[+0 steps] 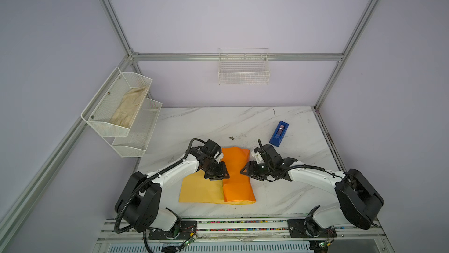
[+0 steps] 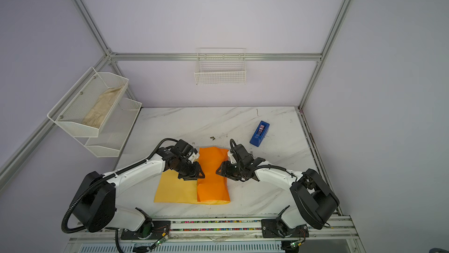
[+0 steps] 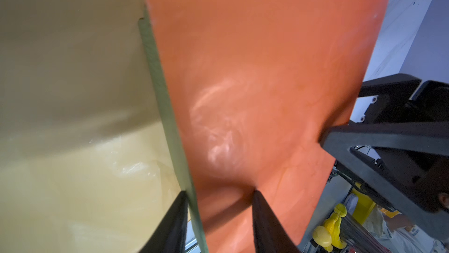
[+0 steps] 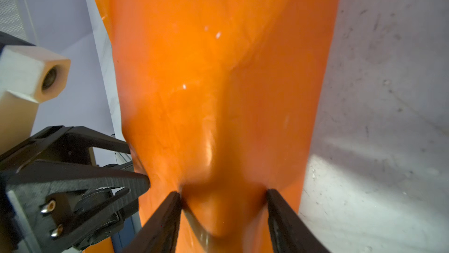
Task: Wrap a gift box in wrapping paper
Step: First fold the wrapping paper around the gift box.
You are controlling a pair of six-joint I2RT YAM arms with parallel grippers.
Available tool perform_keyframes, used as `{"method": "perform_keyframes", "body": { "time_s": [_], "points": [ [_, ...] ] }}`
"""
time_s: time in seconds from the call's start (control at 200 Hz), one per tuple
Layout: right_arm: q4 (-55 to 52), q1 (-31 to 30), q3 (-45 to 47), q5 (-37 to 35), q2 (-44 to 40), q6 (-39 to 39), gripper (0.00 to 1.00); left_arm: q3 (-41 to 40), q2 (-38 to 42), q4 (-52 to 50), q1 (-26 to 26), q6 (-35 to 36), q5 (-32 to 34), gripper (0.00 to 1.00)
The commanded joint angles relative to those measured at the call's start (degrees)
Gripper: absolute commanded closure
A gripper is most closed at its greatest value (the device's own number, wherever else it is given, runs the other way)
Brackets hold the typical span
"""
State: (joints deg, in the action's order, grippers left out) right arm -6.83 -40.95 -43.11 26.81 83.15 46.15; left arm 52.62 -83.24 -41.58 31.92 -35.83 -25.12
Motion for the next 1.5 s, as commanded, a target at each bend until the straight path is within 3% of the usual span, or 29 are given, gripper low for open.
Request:
{"method": "perform_keyframes", "body": {
  "time_s": [0.0,0.275,0.68,1.0,1.2,1.33,1.49],
  "points": [
    [-5.83,-0.45,-3.93,-4.40,-1.99,-1.08,0.36,-0.59,-2.05,-2.84,0.08,2.04,4.56,0.65],
    [-12.56,-0.45,-8.95,-10.09,-6.24,-2.66,0.36,0.19,-2.95,-3.59,0.07,2.60,6.17,0.71],
    [8.27,-1.42,-4.01,7.53,-1.70,2.82,0.48,0.38,-3.76,-3.08,0.06,3.47,4.12,0.72],
    [-0.08,-1.59,-2.20,0.23,3.06,-1.34,0.57,1.90,-2.89,-3.96,-0.02,2.99,6.54,0.70],
    [-0.39,-1.59,-1.36,-0.29,3.53,-1.79,0.57,11.64,1.53,-11.81,-0.09,2.84,13.08,0.57],
    [-0.40,-1.57,-1.69,-0.25,3.59,-1.79,0.57,14.18,1.69,-11.14,0.15,0.91,7.04,0.60],
    [0.19,-1.57,-1.80,0.11,3.95,-1.68,0.57,9.23,3.67,-5.71,1.21,-1.49,-0.28,0.68]
  ]
}}
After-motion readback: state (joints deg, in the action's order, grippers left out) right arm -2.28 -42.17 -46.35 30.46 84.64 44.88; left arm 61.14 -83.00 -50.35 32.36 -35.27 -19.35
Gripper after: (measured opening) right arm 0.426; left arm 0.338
